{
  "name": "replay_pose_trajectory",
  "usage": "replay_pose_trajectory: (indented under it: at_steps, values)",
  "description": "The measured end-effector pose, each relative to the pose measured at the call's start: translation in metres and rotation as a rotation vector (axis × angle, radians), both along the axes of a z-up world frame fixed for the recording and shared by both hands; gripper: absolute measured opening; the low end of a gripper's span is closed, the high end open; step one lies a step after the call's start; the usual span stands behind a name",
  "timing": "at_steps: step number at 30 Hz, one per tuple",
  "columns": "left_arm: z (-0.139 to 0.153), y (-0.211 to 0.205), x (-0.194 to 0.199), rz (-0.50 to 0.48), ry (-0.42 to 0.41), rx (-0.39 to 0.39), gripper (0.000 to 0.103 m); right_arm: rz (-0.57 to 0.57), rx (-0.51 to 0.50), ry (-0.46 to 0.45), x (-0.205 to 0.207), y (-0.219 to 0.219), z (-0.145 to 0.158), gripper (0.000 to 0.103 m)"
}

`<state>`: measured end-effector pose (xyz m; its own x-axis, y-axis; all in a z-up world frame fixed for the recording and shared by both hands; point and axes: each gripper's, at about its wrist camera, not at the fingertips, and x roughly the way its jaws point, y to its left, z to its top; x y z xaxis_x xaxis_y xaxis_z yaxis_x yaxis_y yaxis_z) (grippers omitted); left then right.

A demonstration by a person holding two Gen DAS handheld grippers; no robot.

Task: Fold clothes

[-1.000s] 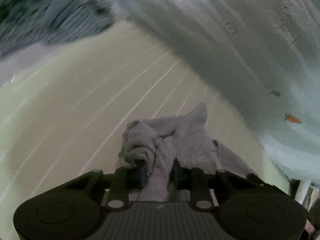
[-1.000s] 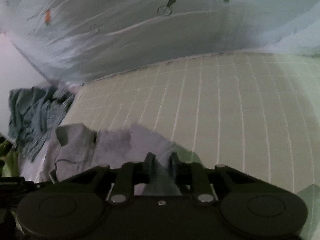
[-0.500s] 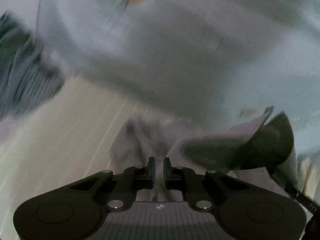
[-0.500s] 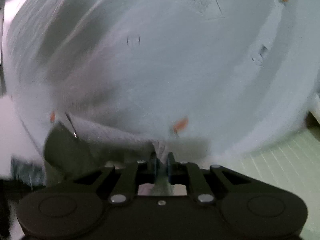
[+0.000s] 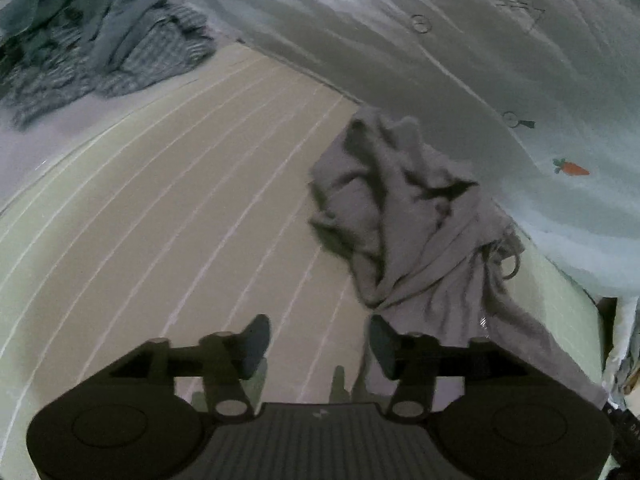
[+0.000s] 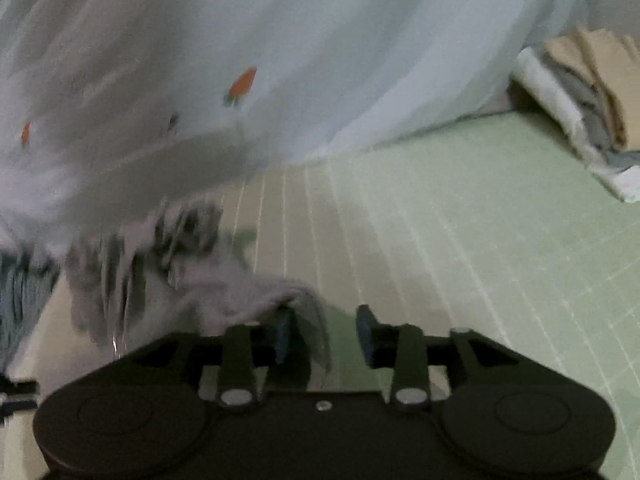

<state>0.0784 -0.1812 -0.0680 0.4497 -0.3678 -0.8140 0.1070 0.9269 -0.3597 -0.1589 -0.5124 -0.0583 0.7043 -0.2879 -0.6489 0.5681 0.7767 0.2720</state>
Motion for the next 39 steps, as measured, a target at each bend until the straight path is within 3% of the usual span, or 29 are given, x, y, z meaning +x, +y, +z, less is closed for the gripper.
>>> replay_pose_trajectory:
  at_steps: [5, 8, 15, 17, 18, 20, 21, 22, 24, 25, 29, 34, 39]
  values:
    - [-0.001, -0.034, 0.018, -0.07, -0.006, 0.039, 0.079, -0.034, 0.015, 0.031, 0.014, -0.008, -0.012, 0.058]
    - [-0.01, -0.049, 0.025, -0.091, 0.021, 0.06, 0.08, -0.045, 0.021, 0.057, 0.024, -0.013, -0.019, 0.071]
    - [-0.034, -0.067, 0.025, -0.141, 0.094, 0.047, 0.085, 0.007, 0.021, 0.111, 0.06, -0.025, -0.032, 0.076]
    - [-0.04, -0.07, 0.023, -0.155, 0.113, 0.039, 0.082, 0.037, 0.018, 0.131, 0.07, -0.026, -0.038, 0.082]
    - [-0.043, -0.072, 0.023, -0.161, 0.122, 0.034, 0.075, 0.053, 0.017, 0.143, 0.076, -0.027, -0.042, 0.082]
    - [-0.049, -0.075, 0.021, -0.175, 0.141, 0.026, 0.05, 0.068, 0.031, 0.164, 0.082, -0.029, -0.049, 0.082]
    - [-0.052, -0.077, 0.021, -0.181, 0.15, 0.021, 0.025, 0.07, 0.047, 0.163, 0.083, -0.03, -0.051, 0.082]
    - [-0.055, -0.079, 0.02, -0.188, 0.159, 0.017, 0.007, 0.071, 0.063, 0.162, 0.082, -0.03, -0.053, 0.081]
    - [-0.054, -0.077, 0.012, -0.211, 0.14, 0.032, 0.006, 0.115, 0.1, 0.14, 0.076, -0.03, -0.054, 0.067]
    - [-0.053, -0.074, 0.007, -0.215, 0.129, 0.044, 0.006, 0.138, 0.118, 0.128, 0.073, -0.029, -0.054, 0.043]
    - [-0.047, -0.052, -0.014, -0.195, 0.101, 0.079, 0.006, 0.142, 0.121, 0.178, 0.043, -0.012, -0.059, 0.016]
    - [-0.044, -0.011, -0.039, -0.117, 0.098, 0.094, 0.006, 0.144, 0.122, 0.245, 0.005, 0.009, -0.064, 0.009]
    - [-0.042, 0.027, -0.06, -0.039, 0.098, 0.109, 0.007, 0.14, 0.127, 0.241, -0.018, 0.021, -0.06, 0.009]
